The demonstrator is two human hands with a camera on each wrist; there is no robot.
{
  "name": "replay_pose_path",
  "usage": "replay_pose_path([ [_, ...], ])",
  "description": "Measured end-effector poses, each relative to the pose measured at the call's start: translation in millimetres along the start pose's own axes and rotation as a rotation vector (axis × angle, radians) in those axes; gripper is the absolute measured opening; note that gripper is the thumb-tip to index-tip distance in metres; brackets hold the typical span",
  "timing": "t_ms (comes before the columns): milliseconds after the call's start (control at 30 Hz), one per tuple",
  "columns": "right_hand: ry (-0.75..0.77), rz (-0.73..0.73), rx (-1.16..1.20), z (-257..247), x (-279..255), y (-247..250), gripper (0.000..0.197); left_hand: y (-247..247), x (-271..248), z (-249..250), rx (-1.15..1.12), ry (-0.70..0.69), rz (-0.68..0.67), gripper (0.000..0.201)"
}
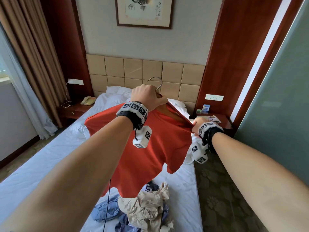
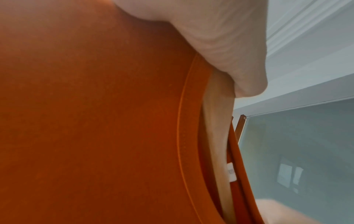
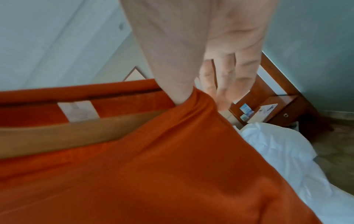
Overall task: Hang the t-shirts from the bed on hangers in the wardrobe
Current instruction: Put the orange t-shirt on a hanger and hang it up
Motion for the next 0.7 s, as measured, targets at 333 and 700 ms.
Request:
replay_pose_path([
  [333,0.233,-0.036,0.303,-74,-40,60,0.011,-21,-3,-10,-0.015,-0.001,-0.072,0.048],
  [700,0.36,0.25,0.19,-118,-73,96,0.019,-11,6,-8,-0.16,0.009,-0.129,0.05],
])
Point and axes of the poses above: each hand's wrist, its own x-axis towards the middle knuckle, its own y-axis out of the back of the hand, z = x × y, the point moved 9 cm from there along x, towards the middle knuckle, and after that the axes turned 13 degrees about -x, right-handed, at the moved point
